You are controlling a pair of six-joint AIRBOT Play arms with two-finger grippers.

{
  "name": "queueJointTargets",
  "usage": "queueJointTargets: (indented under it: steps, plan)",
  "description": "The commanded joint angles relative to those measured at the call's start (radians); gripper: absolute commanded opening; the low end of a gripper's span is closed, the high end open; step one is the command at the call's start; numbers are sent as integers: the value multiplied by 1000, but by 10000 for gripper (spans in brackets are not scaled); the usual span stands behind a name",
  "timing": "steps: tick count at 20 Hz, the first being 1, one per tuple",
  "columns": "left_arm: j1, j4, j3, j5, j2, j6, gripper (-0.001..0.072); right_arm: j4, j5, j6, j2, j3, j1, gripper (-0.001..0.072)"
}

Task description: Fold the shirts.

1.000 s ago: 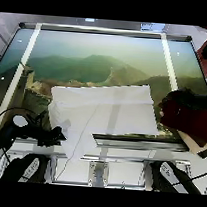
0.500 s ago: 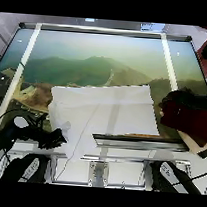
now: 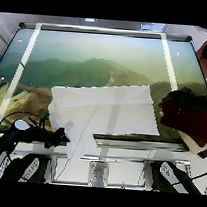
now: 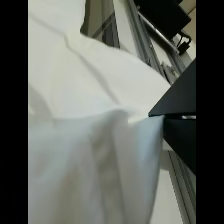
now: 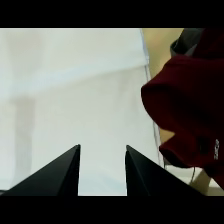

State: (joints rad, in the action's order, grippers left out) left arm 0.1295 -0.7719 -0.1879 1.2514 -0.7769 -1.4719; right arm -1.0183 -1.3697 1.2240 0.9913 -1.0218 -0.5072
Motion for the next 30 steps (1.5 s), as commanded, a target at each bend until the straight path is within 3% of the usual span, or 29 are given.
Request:
queueJointTargets:
  steps: [1,7,11,14,22,30]
  plan:
    - [-1,145,4,-6,1,89,8,-95,-61,23,-6,23,-4,346]
    - [-1,121,4,-27,1,119,8,-122,-63,181,-52,426,-68,346]
    - [-1,121,4,-45,1,119,8,36,59,204,-51,595,-66,346]
    - [-1,121,4,-35,1,127,8,85,163,222,-50,636,-66,345]
    - [-1,121,4,-28,1,137,8,41,213,273,-32,711,-66,345]
    - [-1,121,4,-23,1,137,8,100,372,299,-26,721,-66,314]
